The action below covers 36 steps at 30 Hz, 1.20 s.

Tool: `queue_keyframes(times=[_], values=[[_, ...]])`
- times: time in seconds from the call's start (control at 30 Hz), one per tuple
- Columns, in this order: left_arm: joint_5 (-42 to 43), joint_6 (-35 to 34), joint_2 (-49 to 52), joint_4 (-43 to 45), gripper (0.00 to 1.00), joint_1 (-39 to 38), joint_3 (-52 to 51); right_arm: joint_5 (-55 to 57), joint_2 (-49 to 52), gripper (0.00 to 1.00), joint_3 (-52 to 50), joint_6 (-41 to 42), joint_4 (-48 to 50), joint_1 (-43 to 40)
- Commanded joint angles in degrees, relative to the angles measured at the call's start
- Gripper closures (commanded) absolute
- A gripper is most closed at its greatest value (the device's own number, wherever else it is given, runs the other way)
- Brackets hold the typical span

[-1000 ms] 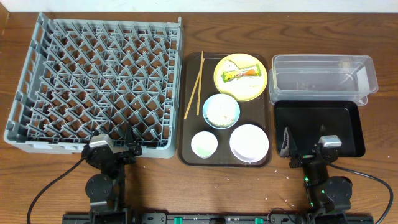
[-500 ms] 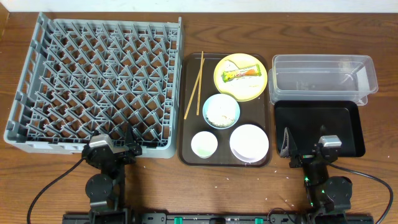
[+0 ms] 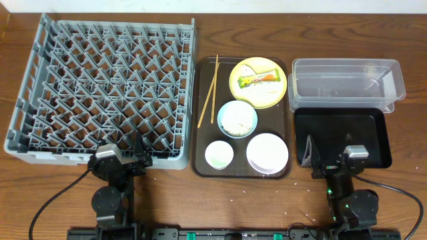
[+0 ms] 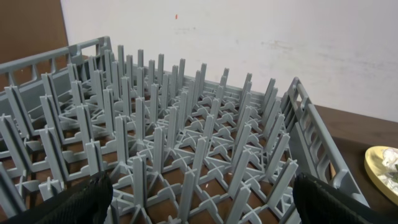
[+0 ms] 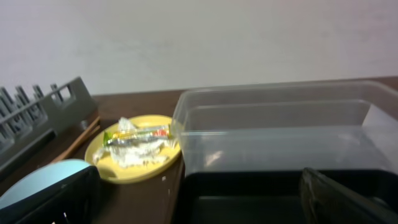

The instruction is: Sort waste into correct bins and load items into the dishwasher

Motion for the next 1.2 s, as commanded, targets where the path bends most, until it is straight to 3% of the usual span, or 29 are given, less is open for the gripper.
queue_keyframes(times=[0.0, 0.27, 0.43, 0.67, 0.9, 1.03, 1.17], values=[[-0.7, 0.9, -0.3, -2.6, 0.07, 0.2, -0.8, -0.3, -0.1, 0.01, 0.3, 0.6, 2.0, 0.6], [-0.7, 0.9, -0.3, -2.6, 0.07, 0.2, -0.8, -6.4, 5.4, 0.01, 13.9, -3.7, 1.7, 0.6], [-0.7, 0.9, -0.3, -2.6, 0.07, 0.2, -0.8, -11.0, 23.1, 0.01, 32.1, -8.1, -3.8, 0.6], [-0.7, 0.9, -0.3, -2.6, 0.07, 0.2, -0.8, -19.6, 57.3, 0.01, 65.5, -9.2, -18.0, 0.6], [-0.7, 0.9, -0.3, -2.6, 0.07, 0.2, -0.8, -25.7, 93.3, 0.01, 105.8, -11.6, -49.9, 3.6], [-0.7, 0.9, -0.3, -2.6, 0.07, 0.2, -0.8, -20.8, 106.5, 0.01, 119.9, -12.6, -62.6, 6.9], [-0.7, 0.9, -0.3, -2.6, 0.07, 0.2, -0.8, -23.9, 113.5, 0.01, 122.8, -12.0, -64.3, 9.4]])
